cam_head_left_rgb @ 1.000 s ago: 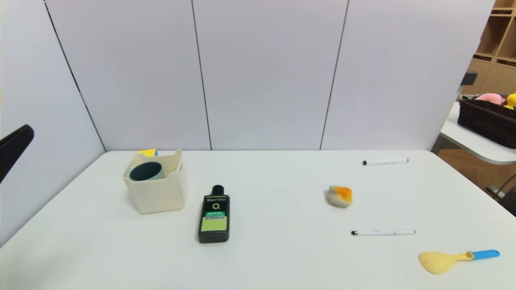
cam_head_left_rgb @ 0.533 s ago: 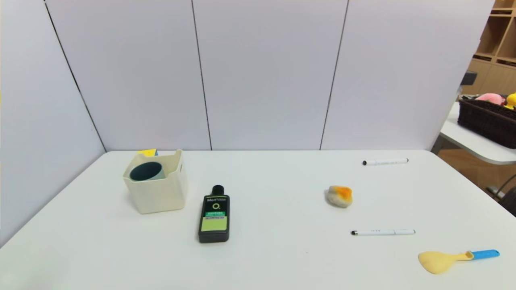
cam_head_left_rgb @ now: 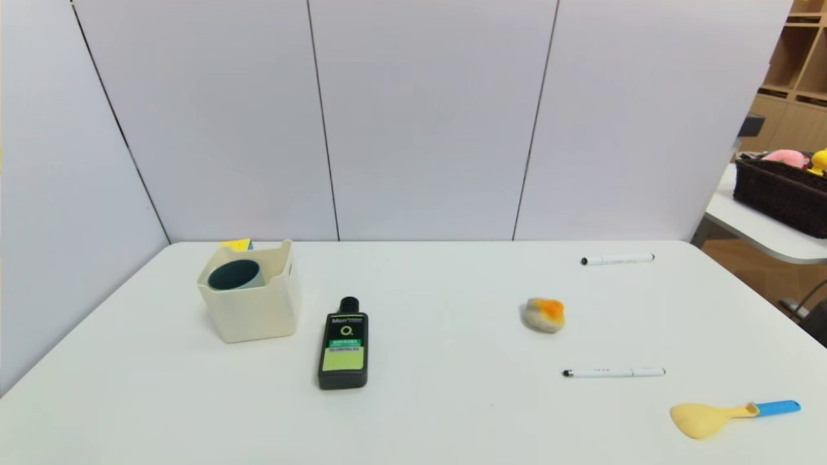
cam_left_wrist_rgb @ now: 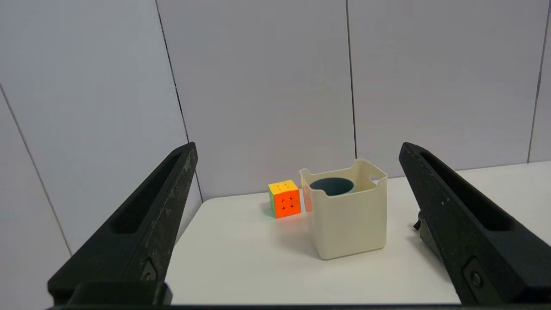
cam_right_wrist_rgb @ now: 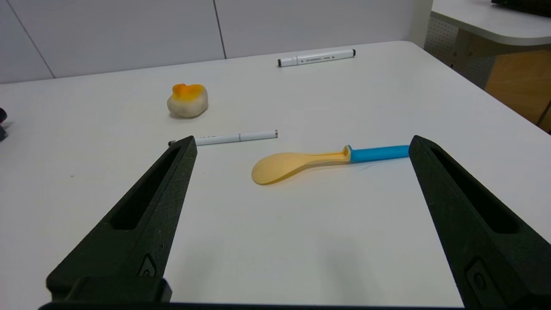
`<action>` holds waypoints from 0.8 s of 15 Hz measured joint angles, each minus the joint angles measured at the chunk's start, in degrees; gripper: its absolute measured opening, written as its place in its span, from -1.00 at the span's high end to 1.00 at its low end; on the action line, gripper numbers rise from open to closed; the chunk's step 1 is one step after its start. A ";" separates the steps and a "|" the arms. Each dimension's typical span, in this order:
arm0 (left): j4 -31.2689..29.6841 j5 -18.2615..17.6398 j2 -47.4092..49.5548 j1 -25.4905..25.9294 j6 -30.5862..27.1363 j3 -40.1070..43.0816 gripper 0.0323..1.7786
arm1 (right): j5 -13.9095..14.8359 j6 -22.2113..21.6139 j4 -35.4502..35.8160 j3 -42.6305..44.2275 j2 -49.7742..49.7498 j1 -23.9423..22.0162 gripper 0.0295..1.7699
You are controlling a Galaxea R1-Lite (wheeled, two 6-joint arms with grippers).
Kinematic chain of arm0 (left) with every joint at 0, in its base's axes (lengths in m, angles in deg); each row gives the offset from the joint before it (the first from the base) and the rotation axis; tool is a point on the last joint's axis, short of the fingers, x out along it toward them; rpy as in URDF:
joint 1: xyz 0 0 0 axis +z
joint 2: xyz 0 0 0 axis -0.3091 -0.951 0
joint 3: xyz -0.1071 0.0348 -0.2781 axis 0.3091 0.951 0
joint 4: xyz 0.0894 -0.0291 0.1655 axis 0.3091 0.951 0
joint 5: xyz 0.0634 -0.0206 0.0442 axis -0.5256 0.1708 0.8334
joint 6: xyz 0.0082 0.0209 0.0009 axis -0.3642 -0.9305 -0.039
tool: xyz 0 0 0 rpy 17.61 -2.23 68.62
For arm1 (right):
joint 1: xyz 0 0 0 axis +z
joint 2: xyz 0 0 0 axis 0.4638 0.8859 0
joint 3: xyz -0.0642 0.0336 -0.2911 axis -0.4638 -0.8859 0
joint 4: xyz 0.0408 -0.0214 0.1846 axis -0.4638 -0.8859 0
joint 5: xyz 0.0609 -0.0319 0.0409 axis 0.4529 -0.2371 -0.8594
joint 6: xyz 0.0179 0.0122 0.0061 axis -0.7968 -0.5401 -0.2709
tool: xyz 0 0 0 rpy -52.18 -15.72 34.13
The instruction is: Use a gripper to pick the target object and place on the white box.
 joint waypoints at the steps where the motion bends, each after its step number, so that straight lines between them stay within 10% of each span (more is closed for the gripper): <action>1: 2.10 0.00 2.39 0.00 -0.05 0.71 -0.90 | 0.01 0.00 -0.02 0.00 0.00 0.00 -0.92; 12: 27.67 0.52 11.59 -0.29 -0.18 6.63 -0.90 | 0.01 0.00 0.00 0.00 0.00 0.00 -0.92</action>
